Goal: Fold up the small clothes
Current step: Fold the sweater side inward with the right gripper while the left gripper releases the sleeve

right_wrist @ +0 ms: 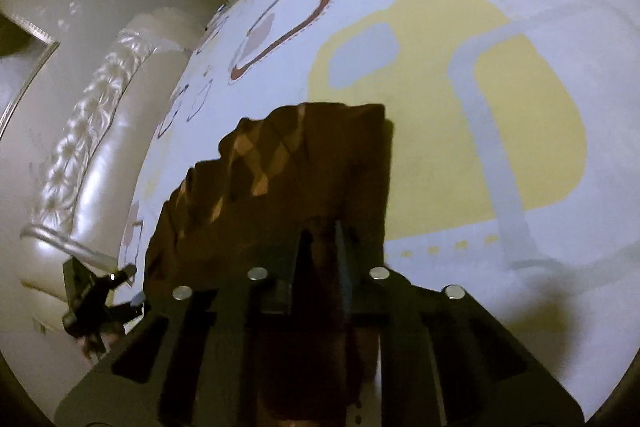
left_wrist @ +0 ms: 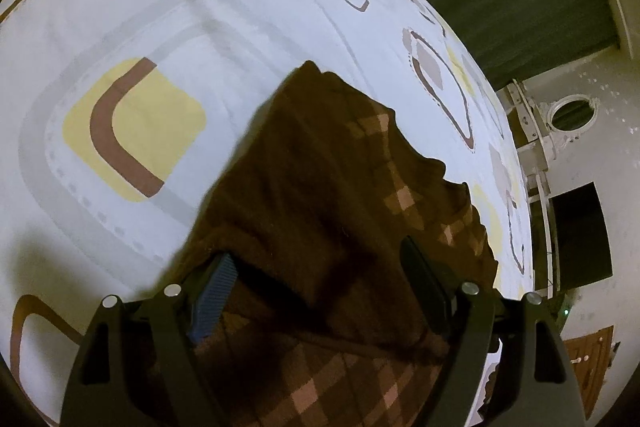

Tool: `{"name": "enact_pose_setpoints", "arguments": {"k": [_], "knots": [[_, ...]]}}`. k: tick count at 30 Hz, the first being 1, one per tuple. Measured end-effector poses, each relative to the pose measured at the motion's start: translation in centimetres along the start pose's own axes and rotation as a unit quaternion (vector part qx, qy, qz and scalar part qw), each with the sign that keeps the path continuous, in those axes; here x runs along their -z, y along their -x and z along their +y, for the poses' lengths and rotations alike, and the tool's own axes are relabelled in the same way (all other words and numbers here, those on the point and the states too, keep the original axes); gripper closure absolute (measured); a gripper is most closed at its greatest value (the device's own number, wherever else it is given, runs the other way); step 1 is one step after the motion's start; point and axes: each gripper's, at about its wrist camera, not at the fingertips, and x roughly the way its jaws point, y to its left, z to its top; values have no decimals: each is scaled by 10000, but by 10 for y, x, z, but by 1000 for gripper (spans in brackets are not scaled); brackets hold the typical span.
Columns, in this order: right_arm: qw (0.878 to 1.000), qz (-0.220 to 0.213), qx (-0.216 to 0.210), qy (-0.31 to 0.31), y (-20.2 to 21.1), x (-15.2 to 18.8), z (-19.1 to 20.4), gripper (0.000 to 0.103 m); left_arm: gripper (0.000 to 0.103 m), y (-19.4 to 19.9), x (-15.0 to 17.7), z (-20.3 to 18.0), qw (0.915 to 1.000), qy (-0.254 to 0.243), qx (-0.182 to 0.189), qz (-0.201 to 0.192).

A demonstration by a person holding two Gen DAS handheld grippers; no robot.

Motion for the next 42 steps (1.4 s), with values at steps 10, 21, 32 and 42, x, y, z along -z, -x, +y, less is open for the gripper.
{"name": "enact_pose_setpoints", "arguments": {"k": [10,21,32,42], "knots": [[9976,-672,78,160,32,-16,13,95,36,8,-5,11,9995,85,-168,-246],[9970,-608,-71,466,13,-11,73,74,36,10,-6,30,9993,273,176,-194],[9713,1571,-1359,1156,-188,-1,223,71,36,11,-3,42,9975,464,466,-240],[9596,2040,-822,1756,-255,12,263,100,50,11,-1,44,9988,278,320,-262]]}}
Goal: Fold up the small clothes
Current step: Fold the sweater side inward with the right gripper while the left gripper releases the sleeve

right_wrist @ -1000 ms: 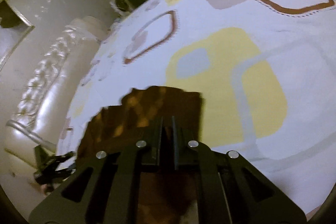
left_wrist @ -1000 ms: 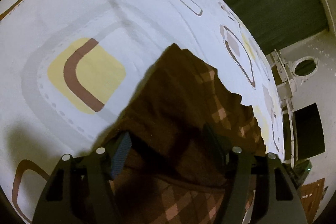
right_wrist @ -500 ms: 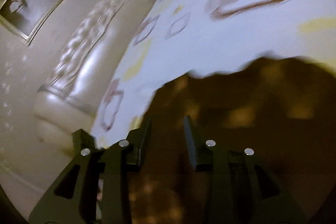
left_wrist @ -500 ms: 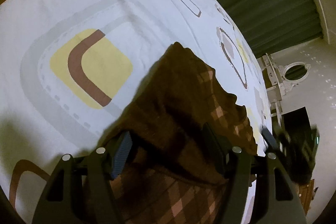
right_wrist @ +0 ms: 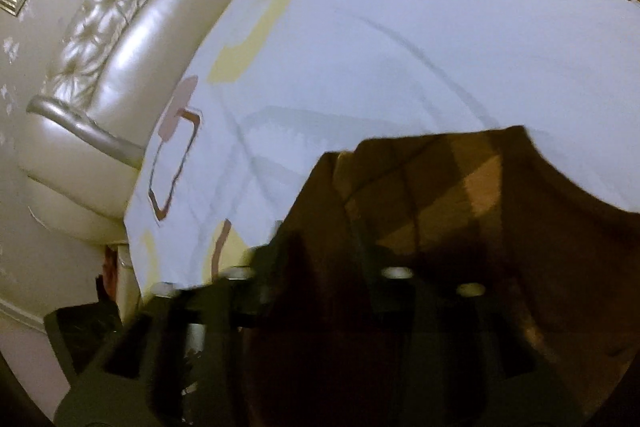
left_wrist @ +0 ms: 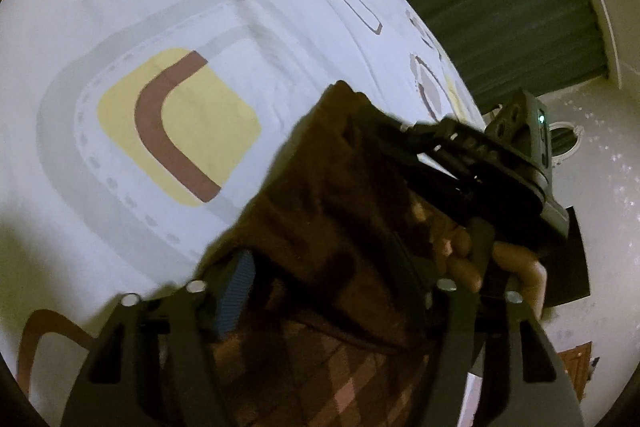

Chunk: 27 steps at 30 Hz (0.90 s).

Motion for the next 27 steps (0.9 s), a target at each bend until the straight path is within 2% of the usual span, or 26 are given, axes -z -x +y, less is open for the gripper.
{"name": "enact_pose_setpoints", "arguments": {"k": [2,5,8,11,14,18,21,23,25,27], "knots": [[9998,-138,-32,104,2,2,5,100,68,2,1,0,9997,-80,-224,-63],[9991,-325,-224,180,9,-1,16,101,82,1,-1,8,9995,40,-302,-101],[9974,-468,-375,396,11,-8,39,101,90,5,-3,15,9993,175,-289,-187],[9964,-434,-458,567,2,-17,62,101,92,9,-5,22,9988,261,-307,-266],[9965,-361,-354,661,-12,-24,71,101,94,13,-8,32,9983,383,-301,-316],[9984,-215,4,522,-39,-28,58,101,94,12,-8,45,9978,598,-137,-262],[9994,-124,-3,308,-50,-26,46,98,94,13,-7,45,9980,567,-119,-255],[9994,-245,-78,238,-44,-23,42,96,94,15,-6,46,9981,570,-83,-241],[9987,-437,-238,123,-24,-19,38,85,94,17,-5,46,9984,542,-41,-179],[9965,-680,-493,14,5,-9,34,79,94,21,-6,47,9987,501,1,-109]]}}
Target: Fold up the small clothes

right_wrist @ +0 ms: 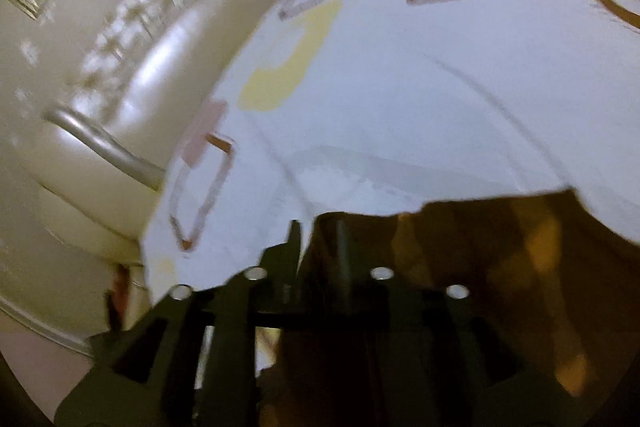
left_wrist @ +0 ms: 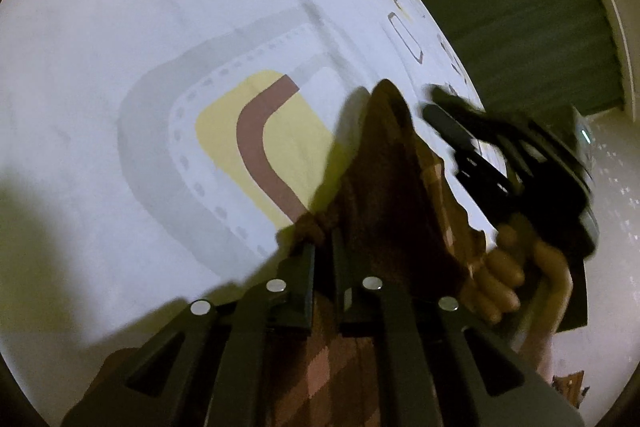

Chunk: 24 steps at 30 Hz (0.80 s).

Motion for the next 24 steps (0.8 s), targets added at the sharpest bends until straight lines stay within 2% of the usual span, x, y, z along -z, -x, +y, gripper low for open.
{"name": "enact_pose_setpoints", "arguments": {"k": [2,5,8,9,11,13,16,17,20,22,24], "knots": [[9996,-277,-37,65,42,14,-1,76,94,6,0,-2,9999,-95,19,37],[9975,-680,189,97,103,42,-8,70,94,19,3,-12,9994,-331,-6,42],[9911,-1226,409,-333,180,78,-43,65,93,29,6,-29,9966,-758,-326,-62],[9843,-1508,706,-590,214,97,-63,64,91,37,8,-37,9929,-1003,-588,-247],[9745,-1753,1134,-823,251,118,-87,63,74,43,8,-47,9858,-1318,-887,-545],[9590,-1976,1631,-1208,288,149,-116,63,65,53,13,-51,9828,-1461,-802,-793],[9431,-2039,2143,-1518,312,181,-141,63,65,39,14,-62,9818,-1635,-607,-756],[9408,-2046,2157,-1627,315,189,-148,62,65,35,15,-66,9805,-1716,-595,-749],[9414,-2037,1900,-1903,315,200,-163,61,63,10,21,-78,9759,-1991,-618,-647],[9444,-2024,1724,-1936,309,199,-164,52,61,-8,20,-80,9755,-2021,-685,-537],[9441,-2012,1768,-1922,302,196,-164,55,61,-18,18,-73,9775,-1924,-763,-408]]}}
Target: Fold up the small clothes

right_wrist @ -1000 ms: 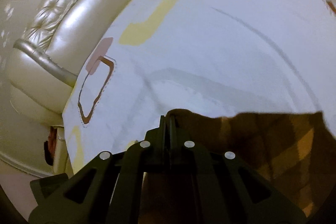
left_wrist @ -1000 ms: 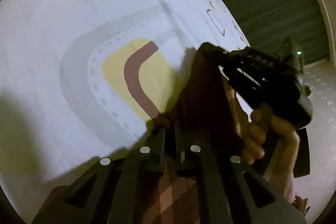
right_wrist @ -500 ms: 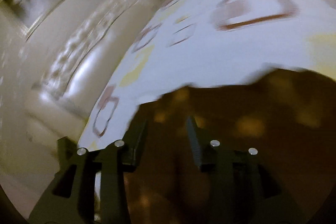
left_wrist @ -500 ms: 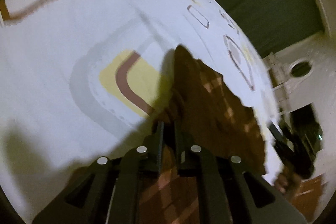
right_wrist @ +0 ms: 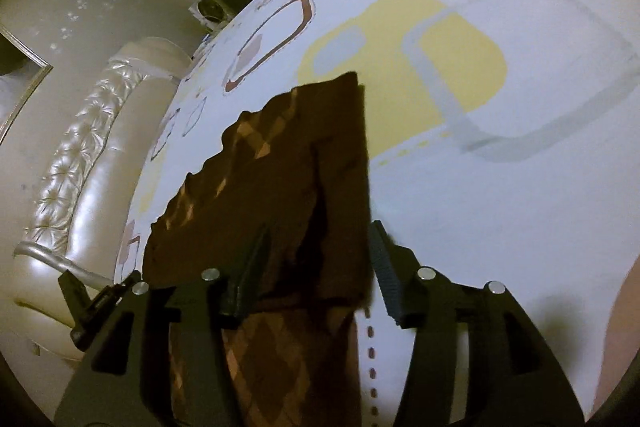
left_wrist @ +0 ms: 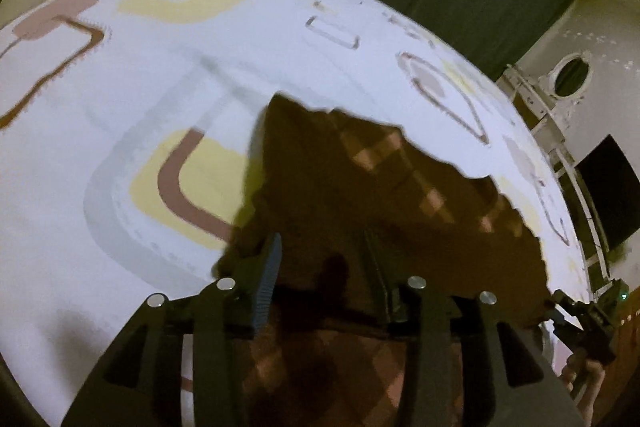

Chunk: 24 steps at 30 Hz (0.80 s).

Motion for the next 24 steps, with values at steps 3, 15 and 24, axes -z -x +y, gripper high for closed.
{"name": "enact_pose_setpoints", "arguments": {"k": [3,15,24], "knots": [[9987,18,484,147,-3,6,-2,95,61,-8,3,13,9997,128,45,206],[9988,-235,70,-431,46,25,-42,78,60,10,9,32,9975,305,595,248],[9990,-66,-271,-343,113,79,-44,72,51,75,48,38,9969,101,433,654]]}}
